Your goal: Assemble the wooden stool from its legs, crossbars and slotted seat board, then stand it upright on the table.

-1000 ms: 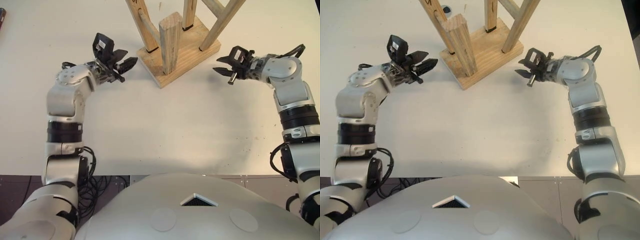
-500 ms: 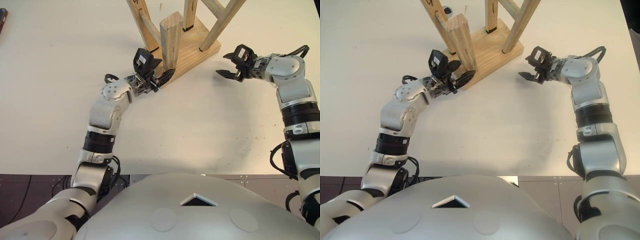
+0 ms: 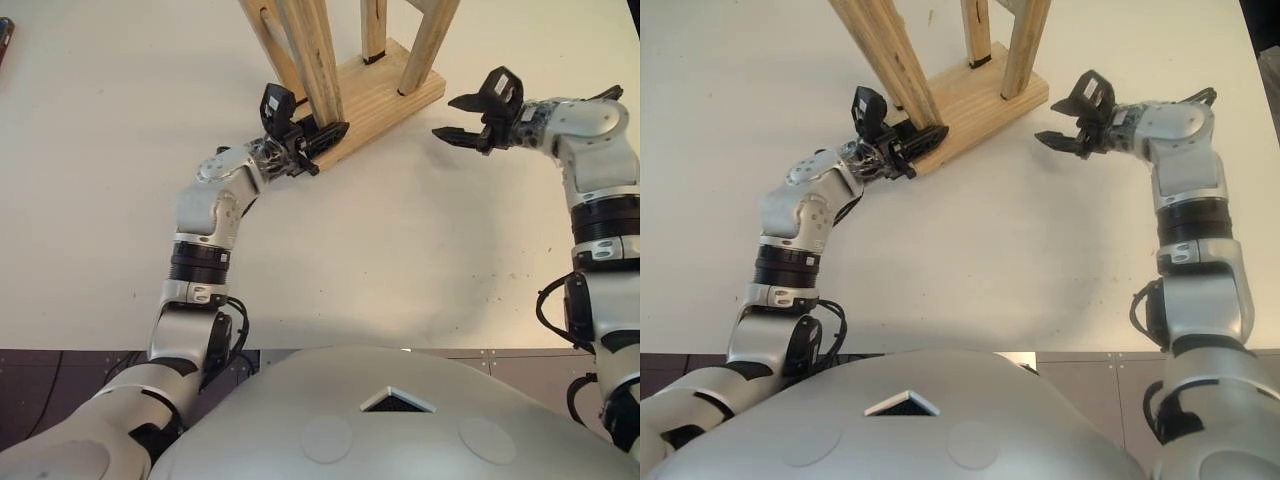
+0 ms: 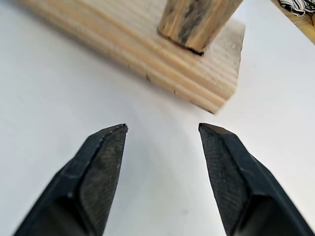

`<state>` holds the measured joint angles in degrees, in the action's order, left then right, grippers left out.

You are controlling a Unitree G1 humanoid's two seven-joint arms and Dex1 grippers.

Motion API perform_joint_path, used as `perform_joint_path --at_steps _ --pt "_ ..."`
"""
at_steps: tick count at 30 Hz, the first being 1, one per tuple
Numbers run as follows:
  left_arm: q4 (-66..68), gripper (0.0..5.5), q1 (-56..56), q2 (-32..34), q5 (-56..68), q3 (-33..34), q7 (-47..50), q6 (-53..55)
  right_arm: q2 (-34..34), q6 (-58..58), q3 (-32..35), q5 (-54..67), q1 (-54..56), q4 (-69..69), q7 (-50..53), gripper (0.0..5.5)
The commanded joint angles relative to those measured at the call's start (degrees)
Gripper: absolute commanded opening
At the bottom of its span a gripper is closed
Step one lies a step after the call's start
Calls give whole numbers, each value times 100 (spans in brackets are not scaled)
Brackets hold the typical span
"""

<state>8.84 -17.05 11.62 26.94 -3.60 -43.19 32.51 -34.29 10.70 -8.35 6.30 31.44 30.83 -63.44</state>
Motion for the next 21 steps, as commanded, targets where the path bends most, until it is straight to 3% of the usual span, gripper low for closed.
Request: perform_joint_path --at_steps 1,5,10,14,17,21 --pt "-429 158 438 807 495 81 -899 761 -401 1625 266 1011 459 -534 -1351 286" --pt "-535 151 614 1435 602 29 -1542 932 -678 2294 131 1182 785 -535 -1988 348" --pt "-701 149 618 1814 721 -75 -2013 1012 -449 2643 -354 1033 952 -457 -2158 430" --pt "-836 147 608 1884 805 -106 -2098 1107 202 2773 -674 826 1085 56 -1792 430" --pt "-889 145 587 1931 852 -105 -2109 1169 455 2905 -768 744 1120 391 -1688 386" --pt "-1111 145 503 1967 1413 291 -2069 1701 80 3370 -1097 752 909 137 -2150 323"
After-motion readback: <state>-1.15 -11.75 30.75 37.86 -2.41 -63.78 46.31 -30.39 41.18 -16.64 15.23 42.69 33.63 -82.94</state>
